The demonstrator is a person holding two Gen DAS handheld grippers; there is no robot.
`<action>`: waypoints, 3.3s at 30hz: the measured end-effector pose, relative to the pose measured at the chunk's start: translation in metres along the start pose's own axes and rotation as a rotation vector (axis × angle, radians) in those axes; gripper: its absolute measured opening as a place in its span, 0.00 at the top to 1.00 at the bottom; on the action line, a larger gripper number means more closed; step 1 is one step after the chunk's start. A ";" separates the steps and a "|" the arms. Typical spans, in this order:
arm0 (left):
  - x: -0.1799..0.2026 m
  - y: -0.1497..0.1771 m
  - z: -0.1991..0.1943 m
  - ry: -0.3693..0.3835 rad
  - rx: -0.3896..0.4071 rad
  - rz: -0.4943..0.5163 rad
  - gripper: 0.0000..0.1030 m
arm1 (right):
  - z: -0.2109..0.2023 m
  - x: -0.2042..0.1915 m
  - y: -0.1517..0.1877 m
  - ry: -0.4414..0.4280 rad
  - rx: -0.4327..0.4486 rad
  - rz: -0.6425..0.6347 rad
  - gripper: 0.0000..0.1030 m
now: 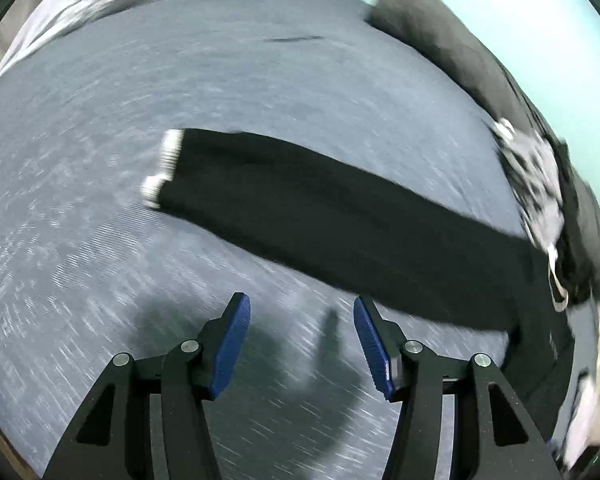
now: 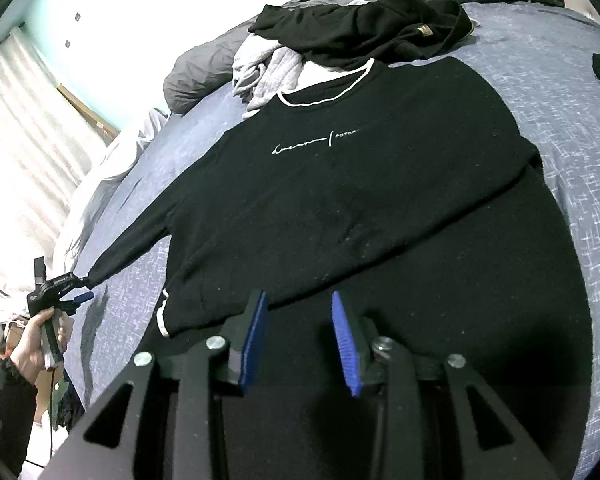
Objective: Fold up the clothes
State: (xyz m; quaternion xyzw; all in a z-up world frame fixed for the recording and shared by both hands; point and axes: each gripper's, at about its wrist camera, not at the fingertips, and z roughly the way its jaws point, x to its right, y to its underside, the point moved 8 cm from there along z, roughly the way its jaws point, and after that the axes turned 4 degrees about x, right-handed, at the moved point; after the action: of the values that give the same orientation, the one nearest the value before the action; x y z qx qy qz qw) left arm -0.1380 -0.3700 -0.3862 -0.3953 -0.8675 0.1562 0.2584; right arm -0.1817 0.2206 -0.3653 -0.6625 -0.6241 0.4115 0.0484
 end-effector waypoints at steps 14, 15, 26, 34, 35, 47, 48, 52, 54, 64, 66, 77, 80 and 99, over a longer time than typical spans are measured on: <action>-0.037 -0.038 0.022 0.018 0.061 -0.150 0.42 | 0.001 -0.001 -0.001 0.014 0.009 -0.016 0.67; -0.037 -0.040 0.023 0.017 0.067 -0.150 0.42 | 0.001 -0.001 -0.002 0.015 0.009 -0.016 0.67; -0.020 -0.052 0.002 0.035 0.136 -0.044 0.94 | -0.002 0.002 -0.004 0.020 0.024 -0.017 0.67; 0.057 -0.069 -0.037 0.136 0.188 0.107 0.94 | -0.011 0.006 -0.007 0.054 0.045 -0.040 0.67; 0.071 -0.071 -0.041 0.156 0.193 0.122 0.94 | -0.013 0.008 -0.007 0.058 0.049 -0.039 0.67; 0.245 -0.034 -0.105 0.346 0.194 0.358 0.94 | -0.048 0.048 -0.012 0.109 0.105 0.014 0.67; 0.258 -0.031 -0.107 0.354 0.191 0.373 0.94 | -0.051 0.052 -0.012 0.109 0.108 0.021 0.67; 0.304 -0.017 -0.113 0.386 0.178 0.433 0.94 | -0.063 0.066 -0.013 0.111 0.128 0.045 0.67; 0.326 -0.010 -0.117 0.400 0.174 0.466 0.94 | -0.068 0.073 -0.014 0.111 0.136 0.060 0.67; 0.457 0.070 -0.159 0.563 0.128 0.664 0.94 | -0.081 0.091 -0.015 0.080 0.153 0.116 0.67; 0.481 0.101 -0.168 0.598 0.103 0.727 0.94 | -0.084 0.092 -0.015 0.080 0.157 0.123 0.67; 0.513 0.292 -0.124 0.624 -0.119 0.958 0.94 | -0.090 0.103 -0.009 0.074 0.147 0.176 0.67; 0.506 0.322 -0.102 0.594 -0.155 0.978 0.94 | -0.089 0.103 -0.009 0.072 0.144 0.181 0.67; 0.378 0.237 -0.055 0.415 -0.146 0.742 0.36 | -0.047 0.085 -0.005 0.014 0.031 0.195 0.52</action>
State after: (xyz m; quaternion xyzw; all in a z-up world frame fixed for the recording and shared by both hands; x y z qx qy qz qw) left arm -0.1723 0.0748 -0.3317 -0.7209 -0.6049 0.0940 0.3250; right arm -0.1672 0.3171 -0.3728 -0.7220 -0.5498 0.4194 0.0228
